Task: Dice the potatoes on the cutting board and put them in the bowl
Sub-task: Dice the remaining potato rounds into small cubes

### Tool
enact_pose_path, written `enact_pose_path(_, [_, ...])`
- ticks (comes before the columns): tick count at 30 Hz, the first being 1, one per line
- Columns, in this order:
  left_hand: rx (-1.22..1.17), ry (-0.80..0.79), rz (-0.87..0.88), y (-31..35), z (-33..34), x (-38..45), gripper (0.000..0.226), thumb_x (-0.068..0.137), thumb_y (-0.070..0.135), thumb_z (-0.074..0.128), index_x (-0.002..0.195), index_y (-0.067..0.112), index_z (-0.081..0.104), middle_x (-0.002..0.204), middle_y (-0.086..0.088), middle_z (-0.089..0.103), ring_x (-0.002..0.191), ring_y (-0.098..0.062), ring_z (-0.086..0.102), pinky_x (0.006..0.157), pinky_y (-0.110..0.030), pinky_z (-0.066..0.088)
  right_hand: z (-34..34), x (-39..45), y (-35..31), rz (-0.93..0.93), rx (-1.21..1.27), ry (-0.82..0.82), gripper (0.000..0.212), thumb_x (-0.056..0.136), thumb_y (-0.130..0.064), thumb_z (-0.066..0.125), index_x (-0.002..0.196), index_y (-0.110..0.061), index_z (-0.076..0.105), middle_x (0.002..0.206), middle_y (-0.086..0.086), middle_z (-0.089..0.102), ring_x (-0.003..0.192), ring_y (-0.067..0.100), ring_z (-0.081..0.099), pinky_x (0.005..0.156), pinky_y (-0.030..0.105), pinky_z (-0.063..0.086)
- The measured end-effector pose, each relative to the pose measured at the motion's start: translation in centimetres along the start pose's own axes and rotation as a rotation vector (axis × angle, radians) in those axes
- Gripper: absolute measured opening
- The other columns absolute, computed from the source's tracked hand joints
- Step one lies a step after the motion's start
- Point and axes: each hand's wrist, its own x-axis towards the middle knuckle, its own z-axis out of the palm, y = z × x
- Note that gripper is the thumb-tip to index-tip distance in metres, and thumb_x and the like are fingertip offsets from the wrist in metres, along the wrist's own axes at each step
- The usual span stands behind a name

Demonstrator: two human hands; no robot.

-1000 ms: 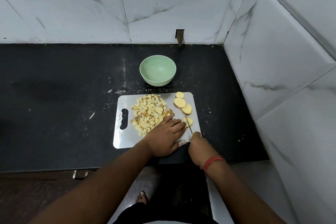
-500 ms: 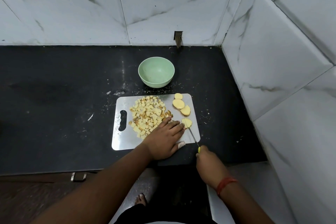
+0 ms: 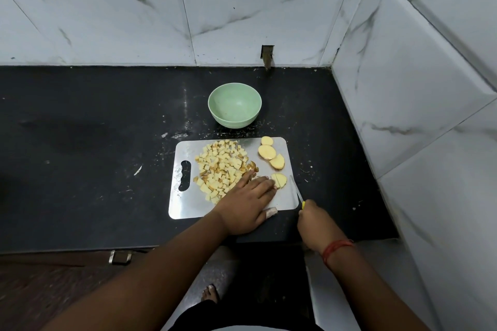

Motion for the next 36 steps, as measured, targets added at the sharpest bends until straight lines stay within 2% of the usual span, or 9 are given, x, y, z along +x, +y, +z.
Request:
enact_pose_path(4, [-0.069, 0.021, -0.116, 0.5, -0.3, 0.4, 0.059, 0.106, 0.053, 0.030, 0.138, 0.013, 0.059, 0.145, -0.009, 0.055, 0.144, -0.028, 0.040, 0.124, -0.056, 0.014, 0.7, -0.8, -0.5, -0.013, -0.003, -0.068, 0.016, 0.097, -0.009, 0.040, 0.111, -0.005, 0.045, 0.113, 0.021, 0.062, 0.103, 0.034, 0.063, 0.073, 0.028, 0.040])
enact_pose_path(9, [-0.195, 0.058, -0.216, 0.1, -0.8, 1.3, 0.060, 0.104, 0.049, 0.026, 0.122, 0.011, 0.068, 0.135, -0.007, 0.064, 0.140, -0.026, 0.046, 0.126, -0.054, 0.011, 1.4, -2.0, -1.1, -0.013, 0.037, -0.098, 0.020, 0.098, -0.009, 0.039, 0.116, -0.004, 0.044, 0.113, 0.019, 0.063, 0.101, 0.032, 0.063, 0.074, 0.029, 0.043])
enact_pose_path(14, [-0.214, 0.065, -0.191, -1.1, -0.8, 1.5, 0.054, 0.104, 0.050, 0.030, 0.122, 0.015, 0.068, 0.133, -0.001, 0.066, 0.140, -0.022, 0.047, 0.126, -0.051, 0.007, 1.0, -3.1, -1.9, -0.013, 0.049, -0.150, 0.006, 0.098, -0.007, 0.035, 0.101, -0.009, 0.039, 0.112, 0.020, 0.060, 0.098, 0.037, 0.064, 0.065, 0.037, 0.049])
enact_pose_path(16, [-0.223, 0.058, -0.186, -1.4, -0.8, 1.4, 0.054, 0.104, 0.050, 0.032, 0.125, 0.016, 0.067, 0.135, 0.000, 0.065, 0.141, -0.021, 0.046, 0.126, -0.051, 0.005, 1.0, -3.3, -2.1, -0.035, 0.025, -0.152, 0.005, 0.099, -0.008, 0.036, 0.095, -0.011, 0.035, 0.112, 0.021, 0.061, 0.100, 0.037, 0.064, 0.065, 0.034, 0.047])
enact_pose_path(18, [-0.227, 0.043, -0.180, -1.6, -0.9, 1.5, 0.053, 0.104, 0.051, 0.032, 0.128, 0.016, 0.065, 0.138, 0.000, 0.064, 0.143, -0.021, 0.043, 0.126, -0.051, 0.003, 1.0, -3.2, -2.1, -0.040, 0.037, -0.153, 0.007, 0.100, -0.010, 0.037, 0.093, -0.012, 0.035, 0.107, 0.019, 0.062, 0.093, 0.035, 0.065, 0.055, 0.029, 0.047])
enact_pose_path(21, [-0.175, 0.041, -0.138, -1.7, -1.1, 1.2, 0.048, 0.105, 0.048, 0.037, 0.131, 0.016, 0.063, 0.146, -0.005, 0.057, 0.146, -0.024, 0.039, 0.126, -0.054, 0.006, 0.6, -3.4, -1.7, -0.033, 0.106, -0.162, 0.007, 0.102, -0.015, 0.036, 0.096, -0.011, 0.038, 0.086, 0.004, 0.050, 0.069, 0.024, 0.057, 0.038, 0.031, 0.048])
enact_pose_path(25, [-0.035, 0.076, 0.007, -1.1, -0.6, 0.2, 0.045, 0.105, 0.043, 0.045, 0.136, 0.015, 0.060, 0.144, -0.012, 0.053, 0.141, -0.030, 0.043, 0.123, -0.056, 0.019, -0.6, -3.5, -1.1, -0.035, 0.134, -0.128, 0.014, 0.103, -0.021, 0.035, 0.098, -0.009, 0.041, 0.087, 0.005, 0.049, 0.062, 0.023, 0.057, 0.041, 0.035, 0.054])
enact_pose_path(30, [0.046, 0.084, 0.055, -0.9, 0.3, -0.5, 0.052, 0.107, 0.044, 0.042, 0.144, 0.011, 0.054, 0.142, -0.011, 0.055, 0.138, -0.029, 0.045, 0.124, -0.050, 0.023, -0.3, -1.8, -2.0, -0.040, 0.055, -0.086, 0.014, 0.100, -0.013, 0.038, 0.111, -0.007, 0.043, 0.112, 0.017, 0.061, 0.087, 0.032, 0.062, 0.061, 0.032, 0.049])
enact_pose_path(36, [0.015, 0.063, 0.074, -1.4, 0.7, -0.3, 0.053, 0.105, 0.043, 0.049, 0.146, 0.010, 0.053, 0.145, -0.010, 0.055, 0.139, -0.028, 0.044, 0.124, -0.049, 0.023, 0.2, -0.2, -2.9, -0.063, -0.085, -0.081, 0.029, 0.093, -0.001, 0.041, 0.122, 0.000, 0.040, 0.112, 0.019, 0.063, 0.097, 0.033, 0.065, 0.064, 0.031, 0.044])
